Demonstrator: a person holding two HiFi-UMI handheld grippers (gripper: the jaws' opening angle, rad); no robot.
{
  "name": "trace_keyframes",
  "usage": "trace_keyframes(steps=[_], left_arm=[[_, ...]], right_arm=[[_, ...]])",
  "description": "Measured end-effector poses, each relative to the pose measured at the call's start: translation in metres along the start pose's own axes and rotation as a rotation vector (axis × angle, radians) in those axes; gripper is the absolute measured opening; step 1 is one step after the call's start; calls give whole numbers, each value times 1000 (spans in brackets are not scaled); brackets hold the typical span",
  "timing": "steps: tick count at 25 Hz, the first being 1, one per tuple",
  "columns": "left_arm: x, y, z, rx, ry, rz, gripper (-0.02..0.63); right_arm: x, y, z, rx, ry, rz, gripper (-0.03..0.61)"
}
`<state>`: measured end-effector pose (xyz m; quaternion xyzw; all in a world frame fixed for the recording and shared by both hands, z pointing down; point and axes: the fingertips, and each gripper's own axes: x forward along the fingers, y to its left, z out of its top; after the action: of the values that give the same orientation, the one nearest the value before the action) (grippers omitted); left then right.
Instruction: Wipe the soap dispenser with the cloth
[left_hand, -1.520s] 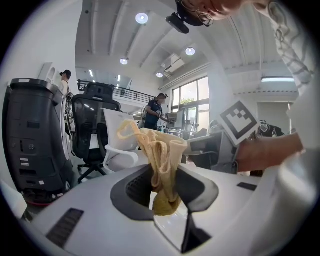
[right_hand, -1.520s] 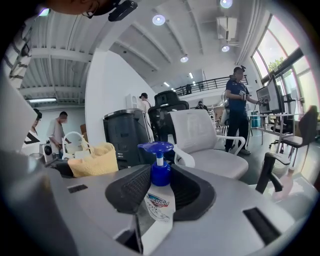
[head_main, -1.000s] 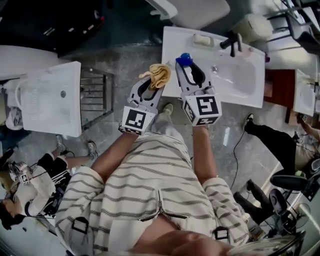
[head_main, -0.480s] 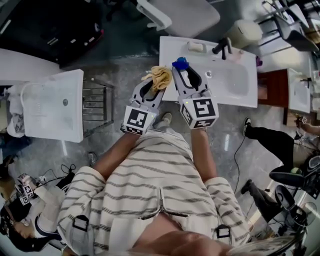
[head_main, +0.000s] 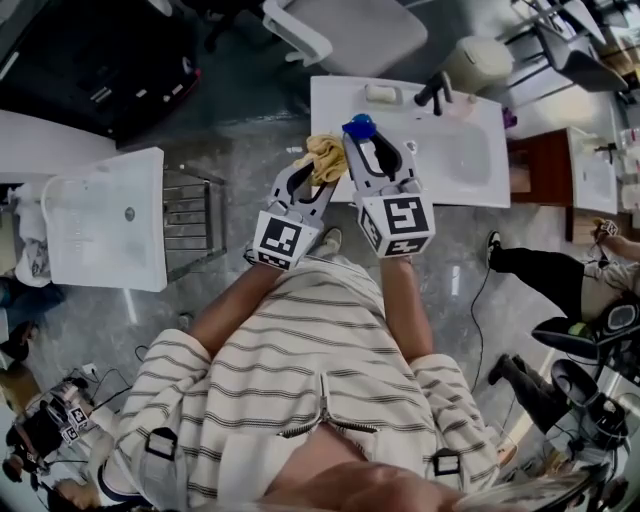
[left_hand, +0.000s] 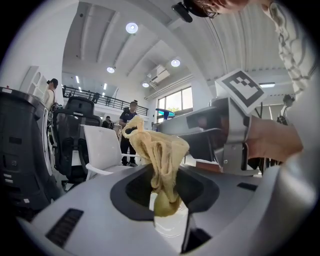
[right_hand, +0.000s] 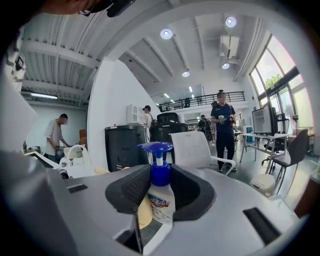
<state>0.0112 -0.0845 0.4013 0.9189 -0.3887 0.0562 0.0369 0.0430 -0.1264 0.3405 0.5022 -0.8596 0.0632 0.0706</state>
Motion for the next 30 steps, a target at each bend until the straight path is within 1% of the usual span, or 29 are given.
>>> trace_keyframes(steps=[6,12,22,30], left_arm=[[13,-23,-3,53,1,-67,115],[24,-38,-5,96,8,-113,115],[37,-46,-13,85,23,-149,115],[37,-45,-19,101,33,-156,115]], right_arm=[[-5,-2,-1,4,-4,8,126],[-8,3,-3,4,-5,19,126],[-14,-2,-2,10,-6,10,126],[-20,-3,4,42,-25,4,126]])
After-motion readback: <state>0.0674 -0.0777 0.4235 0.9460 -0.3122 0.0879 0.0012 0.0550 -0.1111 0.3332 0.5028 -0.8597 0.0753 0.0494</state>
